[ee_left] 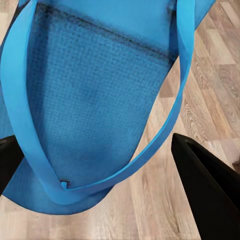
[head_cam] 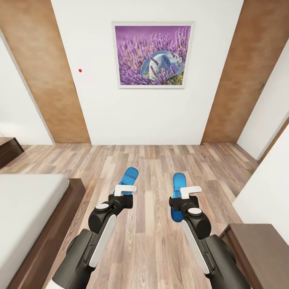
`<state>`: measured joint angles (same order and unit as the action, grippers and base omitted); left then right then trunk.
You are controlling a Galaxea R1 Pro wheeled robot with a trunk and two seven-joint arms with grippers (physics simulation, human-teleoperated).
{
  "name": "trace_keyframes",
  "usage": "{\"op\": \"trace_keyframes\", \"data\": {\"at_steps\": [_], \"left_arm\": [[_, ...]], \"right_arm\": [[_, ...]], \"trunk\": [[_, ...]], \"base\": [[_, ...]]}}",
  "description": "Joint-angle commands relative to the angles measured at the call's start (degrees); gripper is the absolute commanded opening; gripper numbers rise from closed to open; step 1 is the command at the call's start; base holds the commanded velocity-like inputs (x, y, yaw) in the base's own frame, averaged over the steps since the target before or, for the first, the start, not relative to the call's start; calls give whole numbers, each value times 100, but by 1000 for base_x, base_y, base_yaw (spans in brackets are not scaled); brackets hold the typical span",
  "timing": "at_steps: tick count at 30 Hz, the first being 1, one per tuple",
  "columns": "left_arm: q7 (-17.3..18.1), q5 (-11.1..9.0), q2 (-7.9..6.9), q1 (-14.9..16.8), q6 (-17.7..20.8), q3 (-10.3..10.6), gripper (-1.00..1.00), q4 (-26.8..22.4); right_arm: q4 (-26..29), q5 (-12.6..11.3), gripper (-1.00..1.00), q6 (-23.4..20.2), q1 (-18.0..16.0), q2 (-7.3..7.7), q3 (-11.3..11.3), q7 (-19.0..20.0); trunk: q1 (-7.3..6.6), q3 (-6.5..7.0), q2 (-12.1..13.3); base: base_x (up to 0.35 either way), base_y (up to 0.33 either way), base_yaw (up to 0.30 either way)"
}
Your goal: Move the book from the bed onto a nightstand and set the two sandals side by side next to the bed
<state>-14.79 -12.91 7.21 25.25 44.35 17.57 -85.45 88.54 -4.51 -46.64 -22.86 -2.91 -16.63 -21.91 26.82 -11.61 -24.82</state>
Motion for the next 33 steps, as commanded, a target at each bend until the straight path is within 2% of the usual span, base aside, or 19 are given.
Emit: {"op": "trace_keyframes", "data": {"at_steps": [1, 33], "left_arm": [[-59, -56, 0, 6, 21, 7, -100, -6], [-59, -54, 0, 6, 19, 7, -100, -6]], "right_arm": [[5, -41, -100, -21, -7, 1, -7, -50], [8, -41, -100, -21, -4, 5, -7, -50]], "trunk": [[6, -11, -11], [6, -11, -11]], "base": [[327, -124, 0], [327, -137, 2]]}}
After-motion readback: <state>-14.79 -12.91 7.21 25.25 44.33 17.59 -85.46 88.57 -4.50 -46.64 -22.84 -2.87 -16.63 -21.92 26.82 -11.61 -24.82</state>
